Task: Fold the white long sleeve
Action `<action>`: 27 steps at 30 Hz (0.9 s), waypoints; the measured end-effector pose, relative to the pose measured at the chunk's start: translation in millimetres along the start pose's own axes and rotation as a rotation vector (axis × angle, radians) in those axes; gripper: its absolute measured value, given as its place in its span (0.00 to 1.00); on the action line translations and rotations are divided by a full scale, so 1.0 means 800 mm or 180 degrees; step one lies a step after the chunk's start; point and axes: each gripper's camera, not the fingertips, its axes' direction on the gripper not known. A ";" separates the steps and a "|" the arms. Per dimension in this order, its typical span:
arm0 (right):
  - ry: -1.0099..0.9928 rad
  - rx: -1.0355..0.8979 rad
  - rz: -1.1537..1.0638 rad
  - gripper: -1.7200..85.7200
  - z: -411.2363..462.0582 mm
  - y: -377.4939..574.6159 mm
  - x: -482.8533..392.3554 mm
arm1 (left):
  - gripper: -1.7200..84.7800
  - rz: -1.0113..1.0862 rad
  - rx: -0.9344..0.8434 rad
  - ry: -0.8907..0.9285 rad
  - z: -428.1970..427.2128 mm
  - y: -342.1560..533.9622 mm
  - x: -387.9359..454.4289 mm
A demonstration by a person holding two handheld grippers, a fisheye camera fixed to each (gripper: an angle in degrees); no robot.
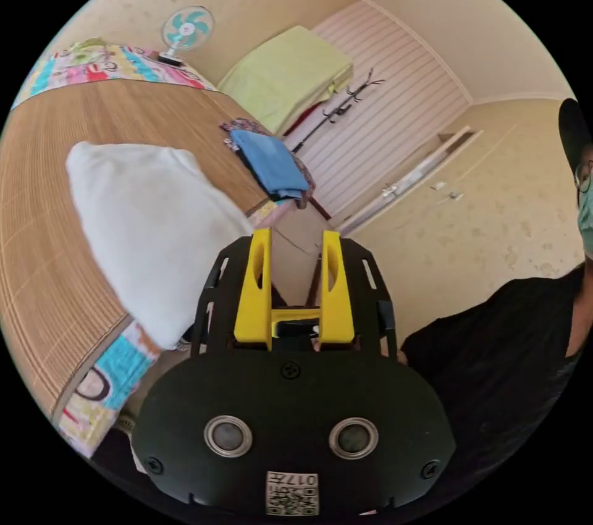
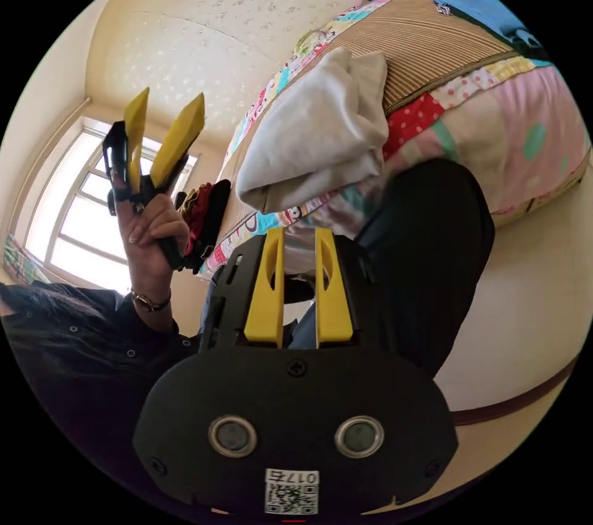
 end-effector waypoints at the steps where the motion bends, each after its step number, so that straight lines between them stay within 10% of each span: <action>1: -0.0123 -0.0004 0.0075 0.15 -0.002 -0.005 0.006 | 0.18 -0.0175 0.0160 -0.0436 -0.020 0.023 -0.018; 5: -0.0692 0.0046 0.0396 0.23 -0.001 -0.026 0.028 | 0.20 -0.1075 0.0152 -0.1292 -0.033 0.085 -0.109; 10: -0.1796 0.0281 0.1136 0.32 0.021 -0.063 0.086 | 0.16 -0.1795 -0.0180 0.0042 0.036 0.135 -0.189; 15: -0.1959 0.0420 0.1246 0.28 0.021 -0.116 0.111 | 0.12 -0.1198 -0.0828 -0.0019 0.078 0.141 -0.108; 27: -0.1921 0.1485 -0.1015 0.18 -0.249 -0.362 -0.076 | 0.17 -0.0335 -0.0564 -0.0279 -0.010 0.179 -0.026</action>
